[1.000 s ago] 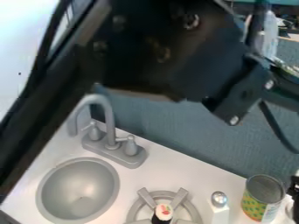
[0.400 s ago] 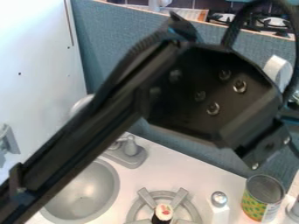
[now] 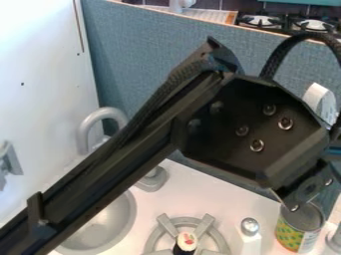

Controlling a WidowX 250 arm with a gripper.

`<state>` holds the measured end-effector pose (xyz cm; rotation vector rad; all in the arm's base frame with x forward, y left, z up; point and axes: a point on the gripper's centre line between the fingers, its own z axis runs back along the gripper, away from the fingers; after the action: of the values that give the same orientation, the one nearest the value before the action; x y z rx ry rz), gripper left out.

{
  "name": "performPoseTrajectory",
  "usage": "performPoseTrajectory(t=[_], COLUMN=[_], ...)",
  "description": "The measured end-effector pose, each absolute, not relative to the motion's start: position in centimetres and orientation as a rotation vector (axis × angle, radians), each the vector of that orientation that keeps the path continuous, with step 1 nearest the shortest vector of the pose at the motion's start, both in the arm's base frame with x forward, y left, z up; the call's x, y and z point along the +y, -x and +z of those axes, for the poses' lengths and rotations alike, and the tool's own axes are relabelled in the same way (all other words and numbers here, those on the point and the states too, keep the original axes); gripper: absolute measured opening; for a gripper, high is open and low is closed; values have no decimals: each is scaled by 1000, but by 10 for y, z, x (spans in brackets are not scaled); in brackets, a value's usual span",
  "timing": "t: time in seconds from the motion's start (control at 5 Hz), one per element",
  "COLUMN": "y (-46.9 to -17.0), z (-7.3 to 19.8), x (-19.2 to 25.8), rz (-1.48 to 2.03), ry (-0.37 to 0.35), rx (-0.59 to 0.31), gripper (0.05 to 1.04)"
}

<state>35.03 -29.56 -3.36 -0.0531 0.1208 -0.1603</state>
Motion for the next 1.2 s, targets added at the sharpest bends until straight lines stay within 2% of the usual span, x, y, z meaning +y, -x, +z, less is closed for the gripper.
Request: performPoseTrajectory(t=[0.2, 0.4, 0.8, 1.0, 1.2], y=[-352, -353, -348, -342, -311], z=[-34, -32, -47, -6, 16], x=[-298, -297, -291, -280, -247], rz=[-143, -128, -82, -72, -11], ry=[45, 41, 32, 39, -38], rx=[128, 130, 121, 56, 32], gripper=[885, 1017, 1009, 1009, 1009])
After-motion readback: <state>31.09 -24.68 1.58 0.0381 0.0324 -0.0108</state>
